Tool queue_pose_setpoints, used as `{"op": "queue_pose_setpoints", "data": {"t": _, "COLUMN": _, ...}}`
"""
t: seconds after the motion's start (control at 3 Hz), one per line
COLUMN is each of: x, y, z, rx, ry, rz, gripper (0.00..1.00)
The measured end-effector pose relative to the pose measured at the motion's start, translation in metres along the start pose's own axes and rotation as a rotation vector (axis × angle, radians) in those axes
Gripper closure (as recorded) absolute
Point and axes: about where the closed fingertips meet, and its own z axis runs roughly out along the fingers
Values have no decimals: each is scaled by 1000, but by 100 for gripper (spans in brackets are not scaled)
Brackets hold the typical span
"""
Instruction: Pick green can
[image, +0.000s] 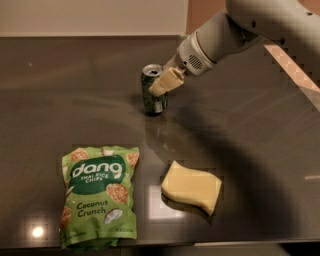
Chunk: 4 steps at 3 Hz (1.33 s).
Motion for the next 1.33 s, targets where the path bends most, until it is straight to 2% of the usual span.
{"op": "queue_pose_setpoints", "data": {"t": 0.33, "x": -6, "y": 0, "z": -26, "rx": -7, "ry": -18, "rz": -12, "gripper": 100}}
{"op": "queue_pose_setpoints", "data": {"t": 0.67, "x": -14, "y": -2, "z": -61, "rx": -4, "ry": -25, "rz": -40, "gripper": 100}}
{"op": "queue_pose_setpoints", "data": {"t": 1.0, "x": -26, "y": 9, "z": -114, "rx": -52, "ry": -56, "rz": -91, "gripper": 100}}
{"op": "queue_pose_setpoints", "data": {"t": 1.33, "x": -28, "y": 10, "z": -114, "rx": -55, "ry": -57, "rz": -93, "gripper": 100}}
